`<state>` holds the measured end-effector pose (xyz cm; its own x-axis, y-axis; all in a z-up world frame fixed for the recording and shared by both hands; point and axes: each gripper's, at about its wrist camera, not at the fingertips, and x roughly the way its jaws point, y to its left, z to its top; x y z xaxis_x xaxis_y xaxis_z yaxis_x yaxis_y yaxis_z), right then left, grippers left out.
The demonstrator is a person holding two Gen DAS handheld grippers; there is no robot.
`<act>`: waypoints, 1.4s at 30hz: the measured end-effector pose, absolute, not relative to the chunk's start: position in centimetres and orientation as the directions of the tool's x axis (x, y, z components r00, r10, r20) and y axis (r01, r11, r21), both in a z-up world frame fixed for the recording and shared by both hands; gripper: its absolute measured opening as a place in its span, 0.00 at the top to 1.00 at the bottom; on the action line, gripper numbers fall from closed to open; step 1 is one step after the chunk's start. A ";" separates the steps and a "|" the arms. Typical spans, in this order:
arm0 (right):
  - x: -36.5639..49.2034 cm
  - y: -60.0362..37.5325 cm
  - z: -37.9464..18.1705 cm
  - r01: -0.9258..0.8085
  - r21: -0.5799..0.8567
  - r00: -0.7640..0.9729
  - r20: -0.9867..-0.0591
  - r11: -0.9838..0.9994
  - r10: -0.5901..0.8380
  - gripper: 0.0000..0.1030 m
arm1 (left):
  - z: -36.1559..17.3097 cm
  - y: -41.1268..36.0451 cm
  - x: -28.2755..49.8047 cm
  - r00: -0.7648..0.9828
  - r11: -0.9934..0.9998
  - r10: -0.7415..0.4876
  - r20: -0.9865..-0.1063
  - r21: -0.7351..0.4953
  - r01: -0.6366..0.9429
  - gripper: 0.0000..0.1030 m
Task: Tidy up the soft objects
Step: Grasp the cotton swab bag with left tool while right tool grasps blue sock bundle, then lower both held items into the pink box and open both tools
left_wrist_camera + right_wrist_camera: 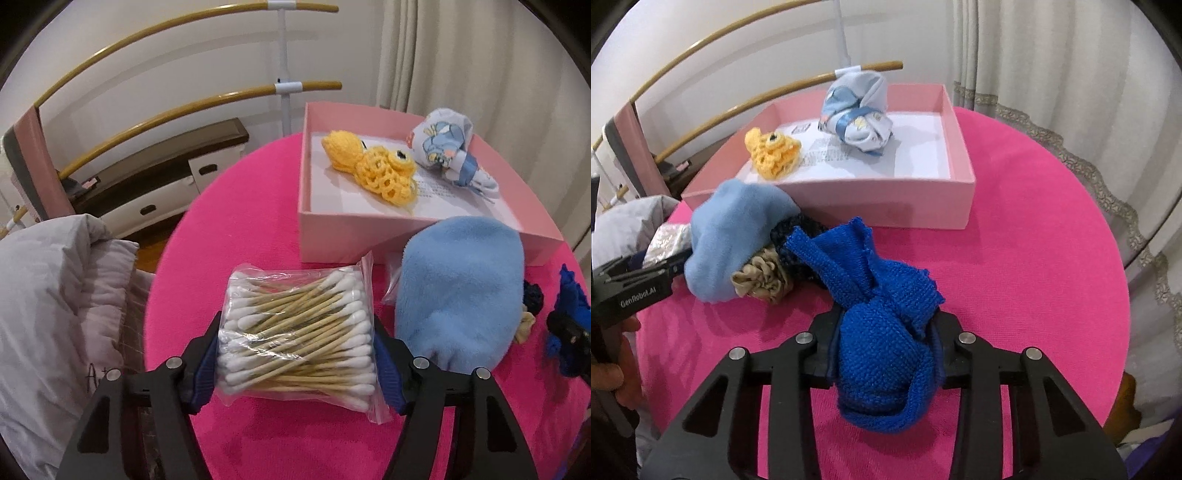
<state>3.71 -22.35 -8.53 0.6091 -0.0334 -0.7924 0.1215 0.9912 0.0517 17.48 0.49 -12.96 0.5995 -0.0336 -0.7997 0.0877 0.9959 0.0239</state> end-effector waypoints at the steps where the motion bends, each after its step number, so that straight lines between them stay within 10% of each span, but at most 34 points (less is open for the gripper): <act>1: 3.6 -22.4 -8.2 0.122 0.052 0.613 -0.789 0.991 -0.035 0.67 | -12.5 0.7 17.0 0.608 0.996 -0.030 -0.793 0.025 0.083 0.35; 16: 8.6 -24.0 0.7 0.072 0.084 0.734 -0.680 0.994 0.004 0.67 | -0.7 -1.0 15.4 0.741 0.987 -0.137 -0.657 -0.024 0.161 0.35; 42: 19.0 -25.9 -3.4 0.105 0.065 0.627 -0.779 0.992 -0.015 0.64 | -0.6 -6.9 21.7 0.612 0.977 -0.161 -0.774 -0.038 0.209 0.29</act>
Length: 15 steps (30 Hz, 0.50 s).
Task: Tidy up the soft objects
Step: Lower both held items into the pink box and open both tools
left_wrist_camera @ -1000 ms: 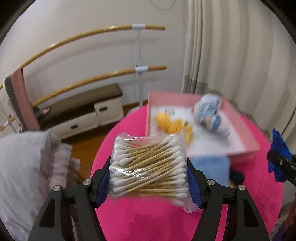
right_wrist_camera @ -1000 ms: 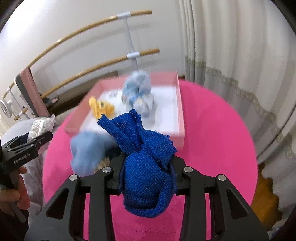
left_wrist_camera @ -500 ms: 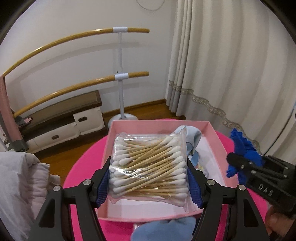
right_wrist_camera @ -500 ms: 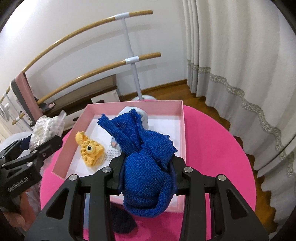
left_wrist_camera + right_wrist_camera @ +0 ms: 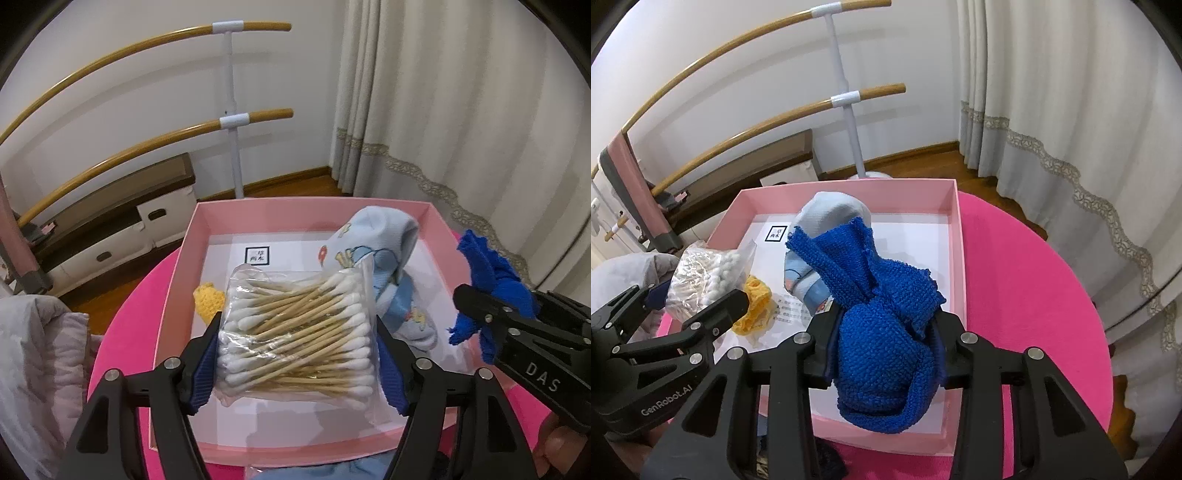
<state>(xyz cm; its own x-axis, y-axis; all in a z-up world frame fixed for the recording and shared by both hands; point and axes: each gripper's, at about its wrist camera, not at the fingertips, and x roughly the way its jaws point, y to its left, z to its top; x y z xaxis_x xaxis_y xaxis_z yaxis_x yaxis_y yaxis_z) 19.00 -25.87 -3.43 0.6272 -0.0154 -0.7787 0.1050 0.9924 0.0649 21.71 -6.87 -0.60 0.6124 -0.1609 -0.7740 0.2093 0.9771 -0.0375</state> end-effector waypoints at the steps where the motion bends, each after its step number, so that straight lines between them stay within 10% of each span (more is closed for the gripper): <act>1: 19.0 -25.9 -3.4 0.106 0.067 0.628 -0.778 0.992 -0.015 0.61 | -0.5 -7.4 22.0 0.610 0.979 -0.154 -0.777 -0.035 0.202 0.27; 8: 17.9 -26.2 -2.0 0.143 0.058 0.683 -0.729 0.988 -0.056 0.03 | 2.3 -6.2 20.2 0.706 0.985 -0.142 -0.694 -0.026 0.172 0.00; 15: 16.3 -26.0 1.0 0.167 0.079 0.743 -0.665 0.983 -0.073 0.00 | 4.6 -4.3 16.5 0.769 0.992 -0.110 -0.629 -0.027 0.119 0.00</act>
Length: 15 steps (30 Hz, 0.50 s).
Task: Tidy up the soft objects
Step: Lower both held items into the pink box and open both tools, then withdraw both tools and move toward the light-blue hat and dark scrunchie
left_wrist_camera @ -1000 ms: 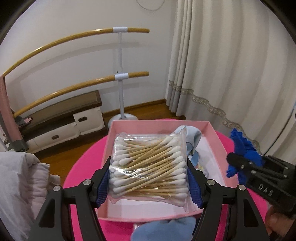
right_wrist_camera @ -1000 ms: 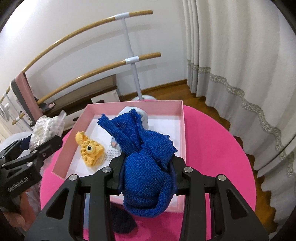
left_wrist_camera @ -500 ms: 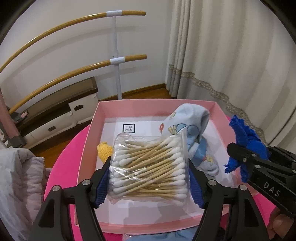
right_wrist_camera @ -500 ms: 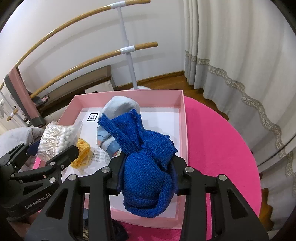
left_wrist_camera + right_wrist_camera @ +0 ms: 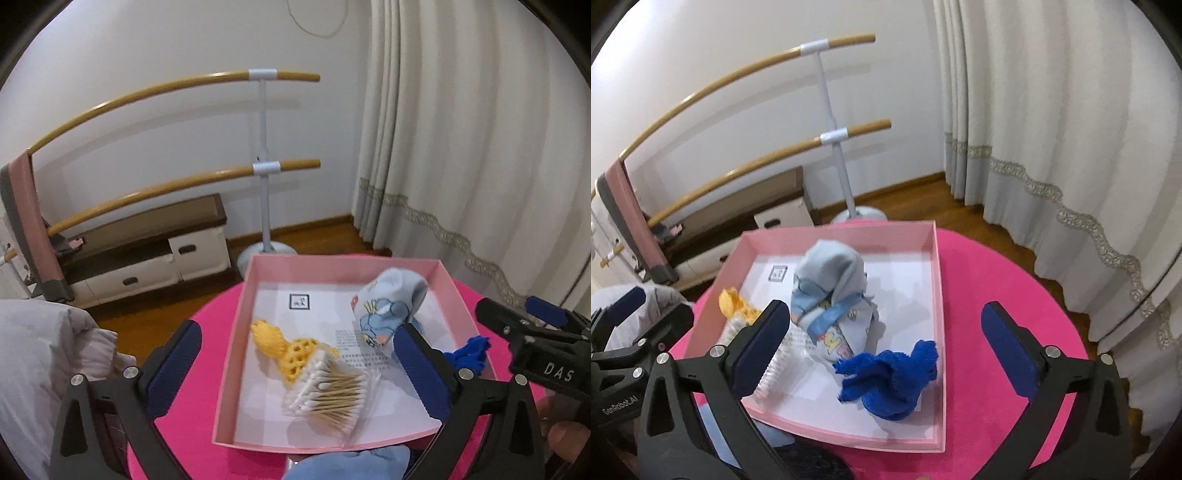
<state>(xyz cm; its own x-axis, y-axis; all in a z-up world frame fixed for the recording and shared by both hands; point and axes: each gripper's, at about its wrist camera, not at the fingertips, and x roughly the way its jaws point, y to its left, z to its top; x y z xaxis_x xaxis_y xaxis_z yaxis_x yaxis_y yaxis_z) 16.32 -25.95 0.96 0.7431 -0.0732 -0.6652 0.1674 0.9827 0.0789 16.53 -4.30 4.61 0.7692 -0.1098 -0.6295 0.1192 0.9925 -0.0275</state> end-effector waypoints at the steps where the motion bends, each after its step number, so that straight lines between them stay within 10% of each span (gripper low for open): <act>1: 16.1 -25.9 1.3 0.167 0.081 0.748 -0.660 0.983 -0.073 0.00 | 4.8 -3.9 15.8 0.776 0.993 -0.106 -0.622 -0.027 0.114 0.00; 15: 10.4 -23.6 5.8 0.152 0.073 0.820 -0.566 0.986 -0.084 0.00 | 7.8 -1.8 8.8 0.821 0.996 -0.083 -0.564 -0.039 0.074 0.00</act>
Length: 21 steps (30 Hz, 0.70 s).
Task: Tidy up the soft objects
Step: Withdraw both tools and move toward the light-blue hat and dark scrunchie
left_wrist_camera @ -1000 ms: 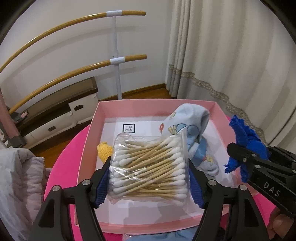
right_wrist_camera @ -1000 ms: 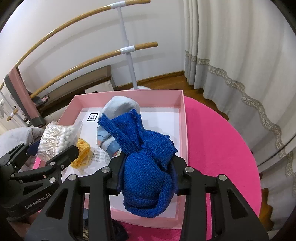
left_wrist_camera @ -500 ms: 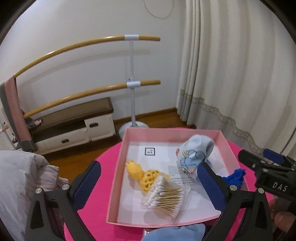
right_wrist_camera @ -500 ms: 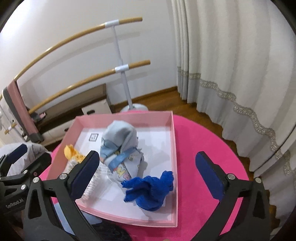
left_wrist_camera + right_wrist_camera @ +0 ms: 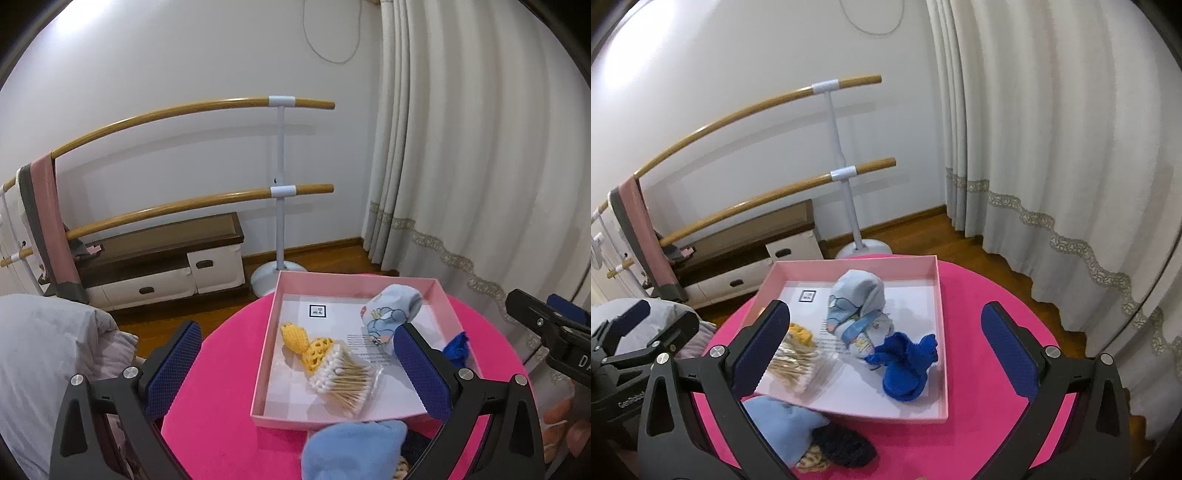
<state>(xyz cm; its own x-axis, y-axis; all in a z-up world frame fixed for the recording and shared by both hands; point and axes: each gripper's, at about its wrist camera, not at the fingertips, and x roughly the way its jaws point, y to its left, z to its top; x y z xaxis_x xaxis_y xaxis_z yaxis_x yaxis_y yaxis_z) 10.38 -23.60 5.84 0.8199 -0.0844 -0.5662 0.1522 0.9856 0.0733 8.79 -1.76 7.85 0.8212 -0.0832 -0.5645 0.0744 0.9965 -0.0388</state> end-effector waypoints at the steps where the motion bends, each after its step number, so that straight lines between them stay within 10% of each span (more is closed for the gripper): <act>1: 9.8 -23.4 6.1 0.151 0.071 0.825 -0.559 0.986 -0.086 0.00 | 8.2 -1.7 7.8 0.829 0.996 -0.083 -0.554 -0.036 0.075 0.00; 21: 0.2 -21.7 8.7 0.153 0.044 0.877 -0.466 0.987 -0.115 0.00 | 9.8 -1.8 -2.8 0.871 0.997 -0.061 -0.487 0.014 0.078 0.00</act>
<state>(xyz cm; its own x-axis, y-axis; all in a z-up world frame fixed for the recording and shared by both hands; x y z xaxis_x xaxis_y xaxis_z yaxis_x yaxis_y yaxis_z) 0.25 -21.66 8.68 0.8774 -0.1149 -0.4657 0.1529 0.9872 0.0444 -2.78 -1.85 9.84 0.8712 -0.0615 -0.4871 0.0780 0.9969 0.0137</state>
